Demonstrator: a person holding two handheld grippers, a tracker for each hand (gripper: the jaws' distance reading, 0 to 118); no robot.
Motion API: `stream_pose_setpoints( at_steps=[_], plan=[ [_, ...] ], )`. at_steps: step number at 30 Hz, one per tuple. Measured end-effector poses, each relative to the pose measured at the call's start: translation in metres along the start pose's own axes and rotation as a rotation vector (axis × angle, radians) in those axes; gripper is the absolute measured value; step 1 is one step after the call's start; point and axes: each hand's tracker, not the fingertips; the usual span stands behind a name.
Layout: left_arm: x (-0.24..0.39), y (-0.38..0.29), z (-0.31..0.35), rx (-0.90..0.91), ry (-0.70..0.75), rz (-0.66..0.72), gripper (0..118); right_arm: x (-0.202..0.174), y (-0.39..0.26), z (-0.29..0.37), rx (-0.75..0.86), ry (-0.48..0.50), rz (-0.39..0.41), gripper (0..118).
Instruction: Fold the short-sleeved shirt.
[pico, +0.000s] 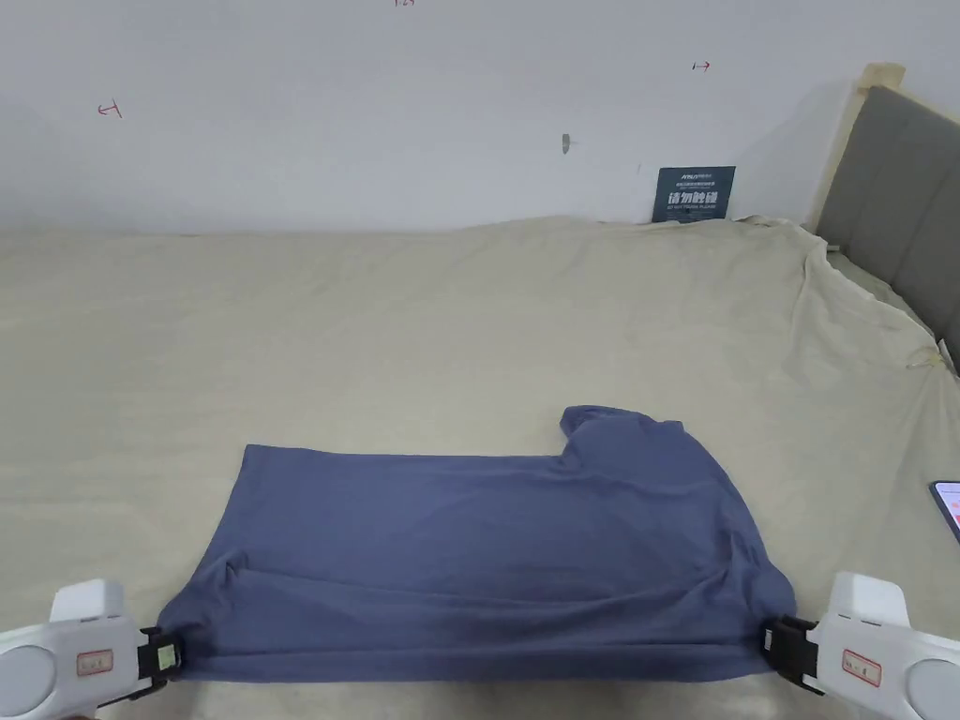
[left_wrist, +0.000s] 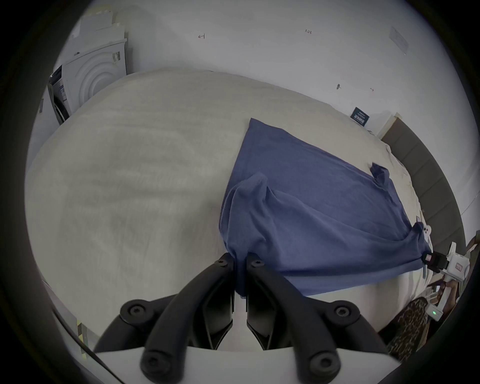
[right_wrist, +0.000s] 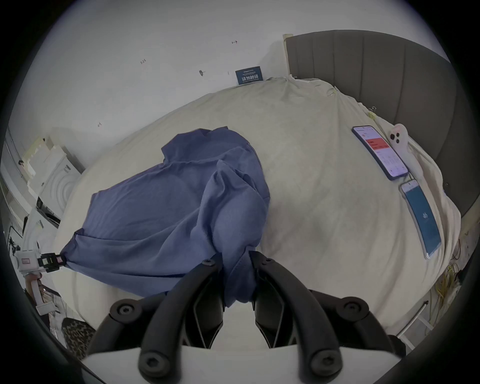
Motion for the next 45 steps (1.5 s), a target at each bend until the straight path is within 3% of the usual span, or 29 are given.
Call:
stream_pose_setpoints(
  at_steps=[8, 16, 18, 20, 21, 22, 30, 34, 37, 39, 40, 43, 45],
  plan=[
    [-0.007, -0.048, -0.013, -0.071, 0.036, 0.033, 6, 0.019, -0.042, -0.025, -0.097, -0.043, -0.025, 16],
    [0.0, -0.045, -0.01, -0.081, 0.062, 0.073, 9, 0.001, -0.041, -0.017, -0.107, -0.094, -0.025, 20],
    [0.003, -0.04, 0.0, -0.098, 0.047, 0.107, 37, 0.003, -0.033, -0.007, -0.094, -0.123, -0.013, 45],
    [0.008, -0.031, 0.016, -0.031, -0.025, 0.14, 82, -0.002, -0.022, 0.016, 0.011, -0.106, 0.001, 77],
    [0.013, -0.025, 0.026, 0.014, -0.046, 0.138, 95, -0.005, -0.016, 0.027, 0.056, -0.102, 0.007, 83],
    [0.019, -0.017, 0.039, 0.072, -0.059, 0.137, 100, -0.01, -0.006, 0.042, 0.106, -0.096, 0.019, 84],
    [0.086, 0.033, 0.121, 0.478, 0.008, -0.045, 101, -0.041, 0.046, 0.126, 0.485, -0.05, 0.102, 84],
    [0.114, 0.038, 0.133, 0.631, 0.104, -0.141, 97, -0.05, 0.05, 0.136, 0.631, -0.099, 0.179, 83],
    [0.122, 0.036, 0.139, 0.719, 0.062, -0.145, 70, -0.058, 0.049, 0.137, 0.67, -0.102, 0.212, 74],
    [0.126, 0.035, 0.14, 0.757, 0.036, -0.164, 16, -0.06, 0.048, 0.136, 0.697, -0.086, 0.221, 27],
    [0.127, 0.035, 0.138, 0.762, 0.026, -0.171, 3, -0.066, 0.048, 0.136, 0.706, -0.091, 0.225, 0],
    [0.125, 0.041, 0.13, 0.692, -0.069, -0.168, 0, -0.074, 0.049, 0.133, 0.734, -0.092, 0.252, 0],
    [0.126, 0.045, 0.122, 0.661, -0.054, -0.173, 0, -0.077, 0.054, 0.128, 0.718, -0.077, 0.249, 0]
  ],
)
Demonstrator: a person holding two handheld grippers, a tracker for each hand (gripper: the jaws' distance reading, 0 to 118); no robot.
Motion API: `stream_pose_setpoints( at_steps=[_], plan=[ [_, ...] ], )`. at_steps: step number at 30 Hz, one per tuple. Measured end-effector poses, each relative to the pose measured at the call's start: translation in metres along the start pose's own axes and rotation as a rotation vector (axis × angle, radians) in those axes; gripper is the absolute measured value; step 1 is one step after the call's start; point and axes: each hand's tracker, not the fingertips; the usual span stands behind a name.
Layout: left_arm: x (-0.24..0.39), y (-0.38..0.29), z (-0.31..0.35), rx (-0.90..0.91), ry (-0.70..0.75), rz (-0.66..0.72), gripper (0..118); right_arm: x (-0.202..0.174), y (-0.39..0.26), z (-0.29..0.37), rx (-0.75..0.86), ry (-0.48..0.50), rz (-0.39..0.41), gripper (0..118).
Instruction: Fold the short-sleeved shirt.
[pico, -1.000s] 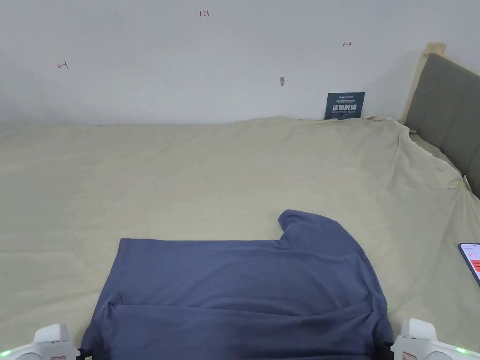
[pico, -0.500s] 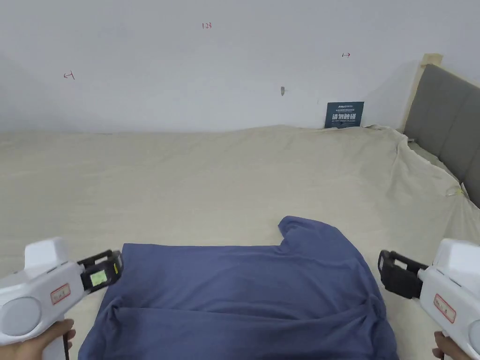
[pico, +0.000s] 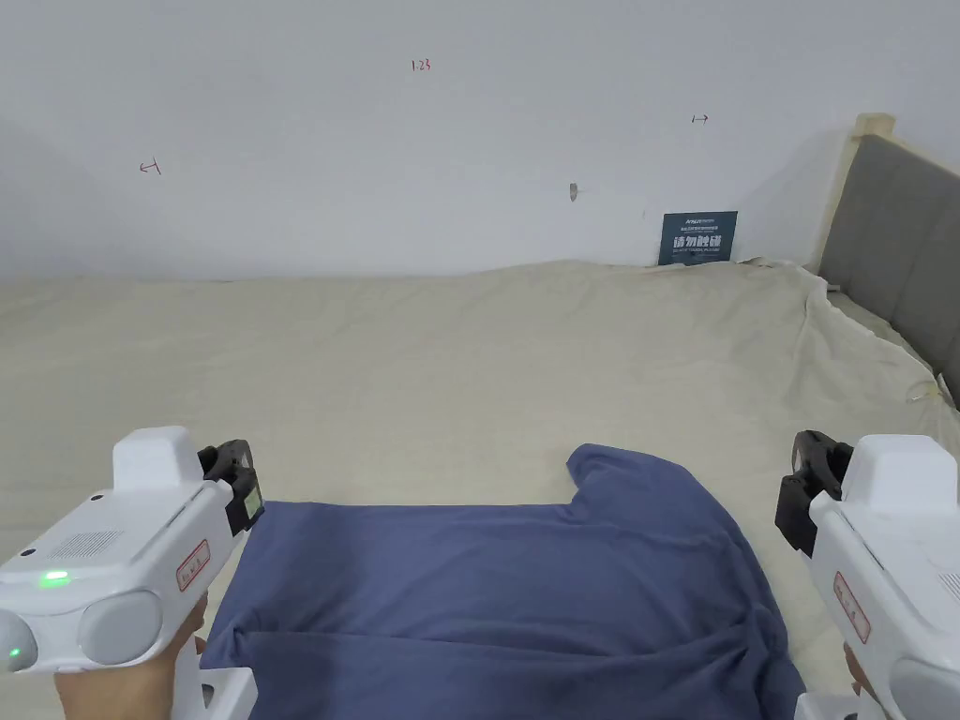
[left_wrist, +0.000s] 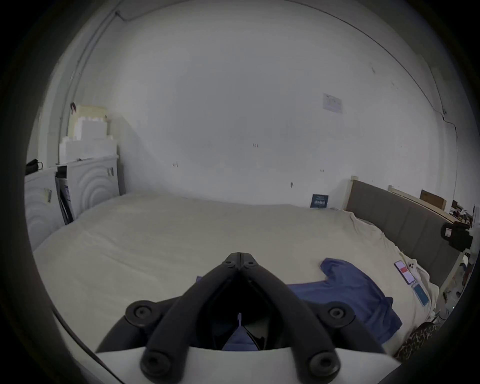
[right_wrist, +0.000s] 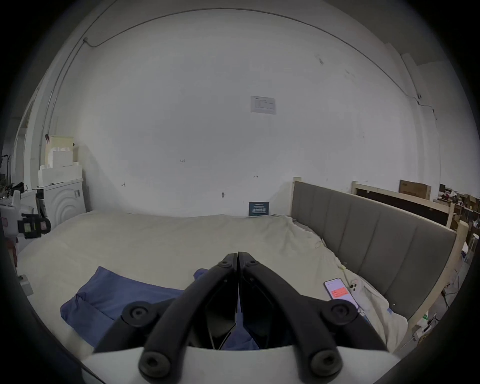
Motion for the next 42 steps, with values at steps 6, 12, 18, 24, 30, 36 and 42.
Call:
stream_pose_setpoints(
  at_steps=[6, 12, 18, 24, 30, 36, 42],
  plan=[
    [-0.013, 0.004, -0.049, -0.126, -0.018, -0.013, 0, 0.0, -0.001, -0.025, -0.029, 0.017, -0.001, 0],
    [-0.041, 0.003, -0.144, -0.331, 0.017, 0.031, 0, 0.0, -0.006, -0.058, -0.069, 0.008, 0.011, 0],
    [-0.066, -0.021, -0.237, -0.511, 0.033, 0.075, 14, 0.002, -0.02, -0.097, -0.135, -0.009, 0.017, 0],
    [-0.081, -0.051, -0.297, -0.662, 0.079, 0.055, 77, 0.005, -0.032, -0.13, -0.184, -0.039, 0.025, 0],
    [-0.076, -0.075, -0.317, -0.734, 0.095, 0.027, 74, 0.006, -0.044, -0.155, -0.227, -0.045, 0.006, 0],
    [-0.071, -0.09, -0.329, -0.745, 0.107, -0.068, 24, 0.018, -0.061, -0.184, -0.326, -0.025, -0.08, 0],
    [-0.074, -0.072, -0.306, -0.669, 0.04, -0.044, 2, 0.032, -0.085, -0.243, -0.531, 0.019, -0.173, 6]
  ],
)
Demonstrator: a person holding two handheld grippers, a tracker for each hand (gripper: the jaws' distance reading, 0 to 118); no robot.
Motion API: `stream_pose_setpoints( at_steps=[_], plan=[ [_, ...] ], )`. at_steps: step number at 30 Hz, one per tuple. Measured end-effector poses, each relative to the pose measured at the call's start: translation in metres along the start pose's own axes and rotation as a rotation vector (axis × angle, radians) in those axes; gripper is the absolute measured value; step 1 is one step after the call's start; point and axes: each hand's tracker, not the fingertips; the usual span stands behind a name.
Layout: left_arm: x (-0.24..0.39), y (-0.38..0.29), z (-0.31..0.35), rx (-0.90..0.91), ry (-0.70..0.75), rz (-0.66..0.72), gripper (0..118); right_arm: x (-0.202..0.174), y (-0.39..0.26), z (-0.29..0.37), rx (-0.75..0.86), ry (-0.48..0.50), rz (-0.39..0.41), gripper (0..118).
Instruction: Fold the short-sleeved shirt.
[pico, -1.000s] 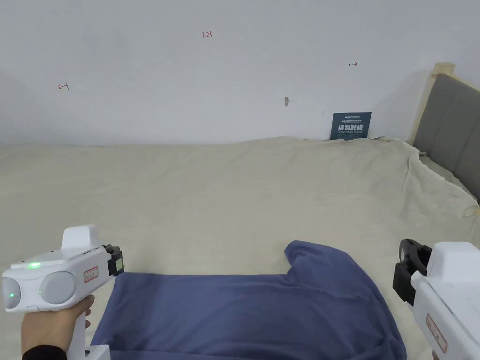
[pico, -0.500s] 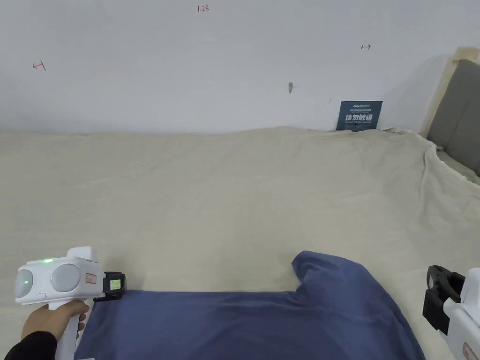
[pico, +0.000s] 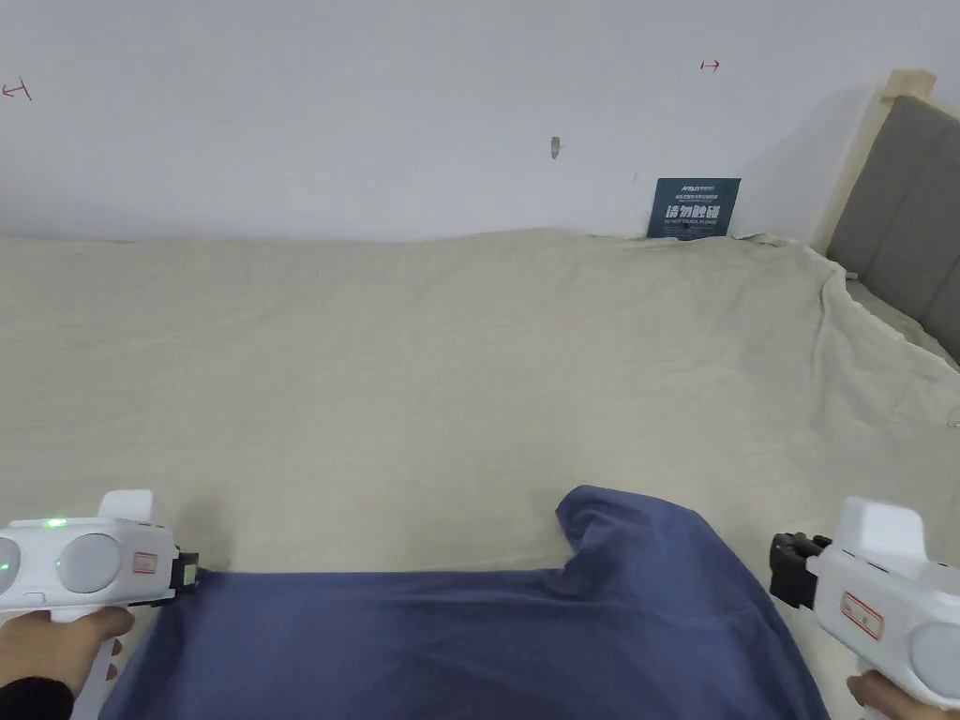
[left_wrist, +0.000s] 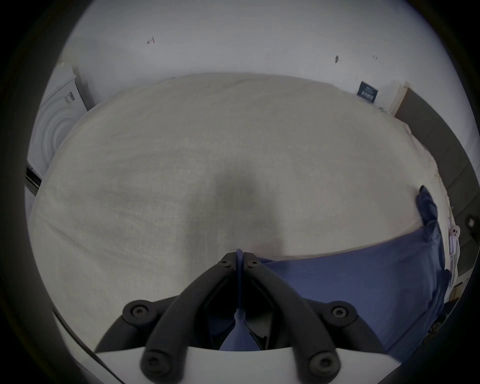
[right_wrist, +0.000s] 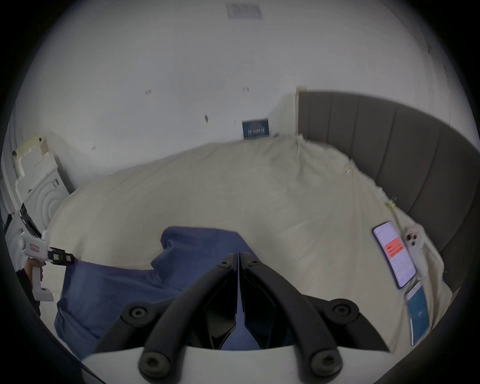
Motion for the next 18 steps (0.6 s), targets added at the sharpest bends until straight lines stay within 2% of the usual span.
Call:
stream_pose_setpoints(
  at_steps=[1, 3, 5, 6, 7, 9, 11, 12, 13, 14, 15, 16, 17, 18],
  plan=[
    [0.001, -0.001, 0.009, 0.028, -0.01, -0.005, 2, 0.001, 0.002, -0.012, -0.029, 0.009, 0.003, 13],
    [0.001, -0.003, 0.024, 0.056, -0.04, -0.017, 2, 0.002, 0.006, -0.036, -0.084, 0.002, 0.049, 41],
    [0.003, -0.004, 0.041, 0.071, -0.048, -0.03, 2, -0.002, 0.008, -0.059, -0.149, -0.019, 0.105, 78],
    [0.002, -0.006, 0.047, 0.08, -0.052, -0.033, 2, -0.004, 0.008, -0.069, -0.165, -0.024, 0.114, 89],
    [0.002, -0.006, 0.052, 0.083, -0.056, -0.035, 2, -0.006, 0.007, -0.081, -0.195, -0.052, 0.14, 94],
    [0.001, -0.006, 0.059, 0.094, -0.061, -0.039, 2, -0.008, 0.006, -0.097, -0.227, -0.075, 0.173, 94],
    [0.0, -0.008, 0.065, 0.099, -0.063, -0.041, 2, -0.008, 0.003, -0.112, -0.268, -0.106, 0.141, 90],
    [-0.001, -0.006, 0.065, 0.1, -0.064, -0.041, 2, -0.009, 0.002, -0.117, -0.286, -0.105, 0.148, 84],
    [-0.002, -0.007, 0.066, 0.103, -0.064, -0.04, 2, -0.013, -0.001, -0.116, -0.309, -0.107, 0.154, 72],
    [-0.002, -0.009, 0.066, 0.113, -0.065, -0.039, 1, -0.018, -0.004, -0.115, -0.339, -0.116, 0.158, 49],
    [-0.002, -0.01, 0.067, 0.113, -0.063, -0.039, 2, -0.02, -0.006, -0.113, -0.332, -0.102, 0.144, 49],
    [-0.003, -0.009, 0.065, 0.108, -0.058, -0.036, 2, -0.022, -0.009, -0.109, -0.327, -0.042, 0.11, 46],
    [-0.003, -0.011, 0.065, 0.106, -0.058, -0.035, 2, -0.024, -0.009, -0.105, -0.312, -0.059, 0.106, 43],
    [-0.003, -0.012, 0.065, 0.104, -0.056, -0.033, 2, -0.024, -0.008, -0.102, -0.314, -0.052, 0.107, 33]
  ],
)
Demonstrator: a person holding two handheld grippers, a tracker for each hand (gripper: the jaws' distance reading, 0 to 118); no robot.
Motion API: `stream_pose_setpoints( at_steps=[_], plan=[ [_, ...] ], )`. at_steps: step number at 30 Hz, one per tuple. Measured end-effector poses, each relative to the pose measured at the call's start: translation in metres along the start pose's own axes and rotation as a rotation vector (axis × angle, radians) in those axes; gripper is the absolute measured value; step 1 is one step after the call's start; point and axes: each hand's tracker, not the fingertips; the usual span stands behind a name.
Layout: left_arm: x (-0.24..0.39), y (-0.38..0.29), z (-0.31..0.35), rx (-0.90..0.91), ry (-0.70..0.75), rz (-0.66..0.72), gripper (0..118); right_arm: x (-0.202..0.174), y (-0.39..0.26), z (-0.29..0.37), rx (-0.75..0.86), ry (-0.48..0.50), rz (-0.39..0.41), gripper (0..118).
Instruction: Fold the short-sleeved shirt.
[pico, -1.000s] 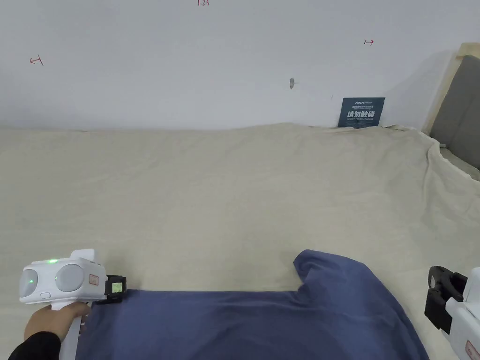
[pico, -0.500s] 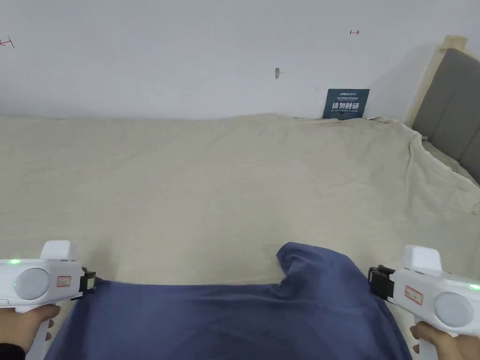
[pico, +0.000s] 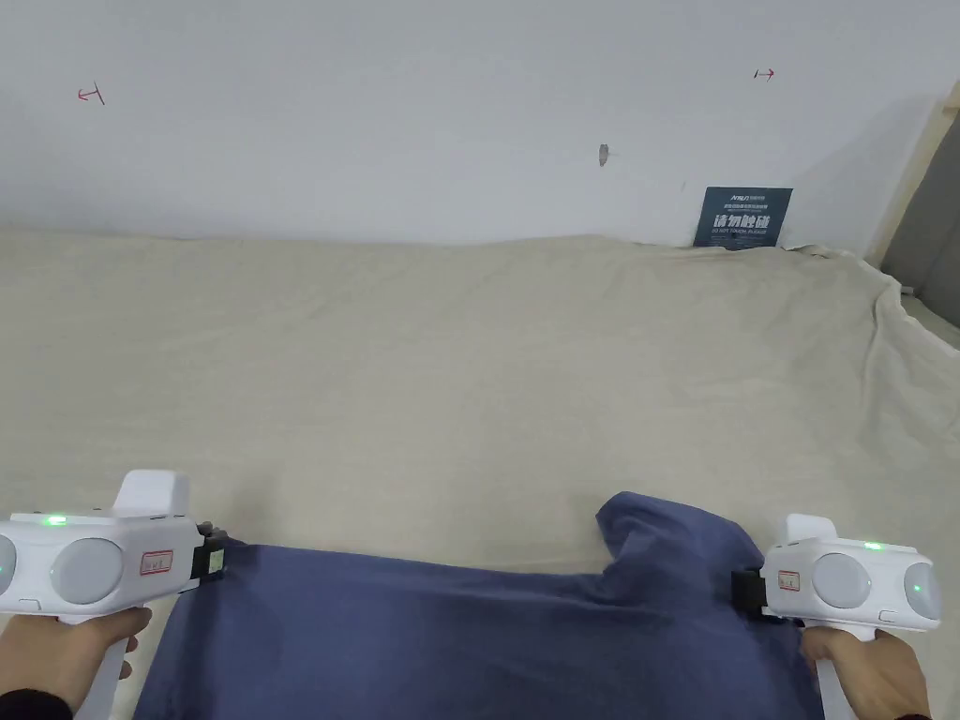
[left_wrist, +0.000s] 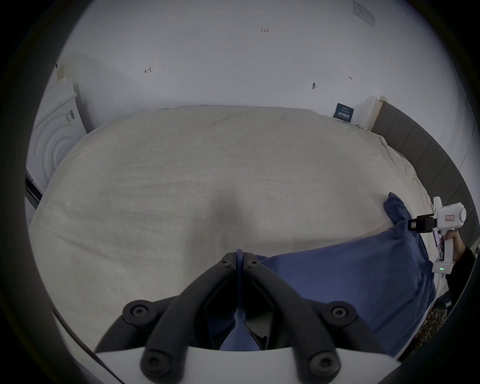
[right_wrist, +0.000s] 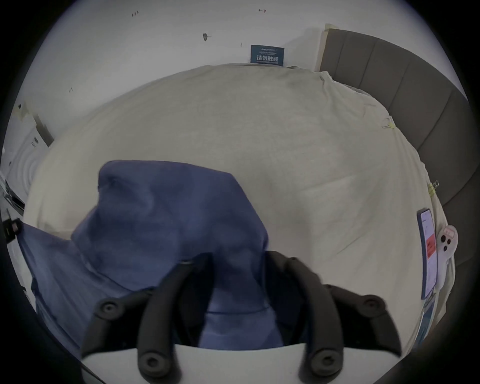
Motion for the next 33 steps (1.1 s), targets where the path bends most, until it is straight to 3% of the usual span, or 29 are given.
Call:
stream_pose_setpoints(
  at_steps=[1, 2, 5, 8, 19, 27, 33],
  plan=[
    [0.0, -0.001, 0.0, -0.002, 0.003, 0.003, 2, -0.002, -0.001, 0.003, -0.004, 0.017, 0.012, 13],
    [0.001, -0.002, 0.0, -0.004, 0.007, 0.007, 1, -0.005, -0.003, 0.008, -0.011, 0.028, 0.027, 2],
    [0.0, -0.008, 0.007, 0.0, 0.016, 0.028, 1, -0.011, -0.011, 0.039, 0.063, -0.002, 0.064, 2],
    [-0.001, -0.016, 0.017, 0.003, 0.026, 0.043, 1, -0.004, -0.019, 0.082, 0.141, 0.072, 0.025, 2],
    [-0.011, -0.065, 0.102, 0.05, 0.039, 0.108, 1, 0.037, -0.084, 0.221, 0.321, 0.23, 0.01, 2],
    [-0.014, -0.129, 0.132, 0.024, 0.049, 0.096, 2, 0.05, -0.163, 0.239, 0.311, 0.258, -0.004, 2],
    [-0.021, -0.181, 0.12, -0.042, 0.068, 0.104, 2, 0.063, -0.214, 0.203, 0.193, 0.224, -0.069, 2]
  ],
)
